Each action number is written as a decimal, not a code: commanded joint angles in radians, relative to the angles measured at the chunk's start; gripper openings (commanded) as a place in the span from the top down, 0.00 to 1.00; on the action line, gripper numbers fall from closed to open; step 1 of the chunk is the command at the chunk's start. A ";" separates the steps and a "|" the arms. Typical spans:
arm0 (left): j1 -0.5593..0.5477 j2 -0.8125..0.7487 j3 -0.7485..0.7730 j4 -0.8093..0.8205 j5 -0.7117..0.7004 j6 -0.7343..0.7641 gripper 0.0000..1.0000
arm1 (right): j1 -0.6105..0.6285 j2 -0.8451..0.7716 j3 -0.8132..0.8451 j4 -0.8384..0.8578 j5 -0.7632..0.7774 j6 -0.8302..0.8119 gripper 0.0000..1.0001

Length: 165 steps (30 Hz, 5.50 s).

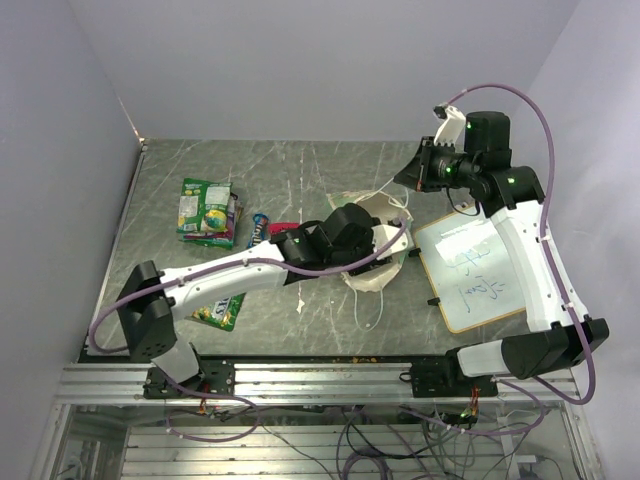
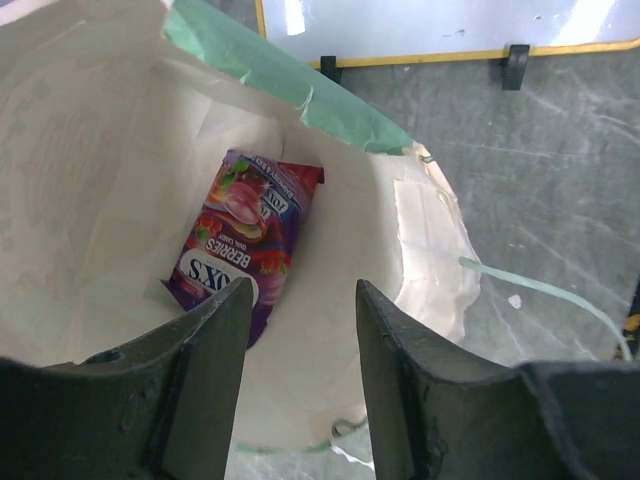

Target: Take the snacks out of the paper bag

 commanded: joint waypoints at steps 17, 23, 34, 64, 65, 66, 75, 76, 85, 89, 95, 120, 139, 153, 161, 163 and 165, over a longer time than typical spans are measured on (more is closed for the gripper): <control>0.048 0.248 0.009 0.200 -0.007 0.151 0.56 | -0.006 0.030 0.093 -0.024 -0.038 -0.023 1.00; 0.072 0.297 -0.004 0.226 -0.051 0.148 0.47 | -0.006 0.026 0.092 -0.027 -0.036 -0.020 1.00; 0.079 0.368 -0.021 0.291 -0.117 0.155 0.27 | -0.006 0.040 0.126 -0.036 -0.047 -0.022 1.00; 0.109 0.241 0.038 0.229 -0.248 0.041 0.93 | -0.008 0.030 0.079 0.050 -0.085 0.012 1.00; 0.109 0.227 0.034 0.226 -0.240 0.034 0.93 | -0.007 0.032 0.077 0.051 -0.087 0.012 1.00; 0.108 0.213 0.034 0.215 -0.235 0.028 0.93 | -0.008 0.034 0.077 0.052 -0.088 0.011 1.00; 0.100 0.154 0.033 0.162 -0.133 -0.009 0.93 | -0.008 0.041 0.069 0.069 -0.131 0.007 1.00; 0.100 0.167 0.051 0.148 -0.104 -0.016 0.93 | -0.008 0.040 0.070 0.077 -0.159 0.013 1.00; 0.092 0.280 0.054 0.222 -0.060 -0.015 0.69 | -0.007 0.047 0.101 0.080 -0.192 0.043 1.00; 0.085 0.302 0.046 0.264 -0.101 -0.010 0.45 | -0.007 0.051 0.120 0.085 -0.188 0.064 1.00; 0.084 0.301 0.003 0.299 -0.151 -0.026 0.34 | -0.009 0.081 0.211 0.043 -0.177 0.077 1.00; 0.048 0.126 0.097 -0.057 0.125 -0.391 0.40 | -0.060 0.252 0.358 -0.293 -0.389 -0.016 1.00; 0.060 -0.006 -0.046 0.033 -0.026 -0.333 0.42 | -0.137 0.339 0.376 -0.253 -0.309 -0.013 1.00; 0.085 0.148 -0.009 -0.052 -0.088 -0.224 0.69 | -0.160 0.363 0.410 -0.247 -0.326 -0.006 1.00; 0.095 0.269 0.118 -0.126 -0.084 -0.256 0.61 | -0.160 0.358 0.418 -0.243 -0.328 -0.006 1.00; 0.098 0.292 0.138 -0.146 -0.094 -0.286 0.60 | -0.159 0.361 0.420 -0.243 -0.332 -0.006 1.00; 0.104 0.306 0.151 -0.160 -0.094 -0.313 0.60 | -0.160 0.363 0.421 -0.241 -0.336 -0.006 1.00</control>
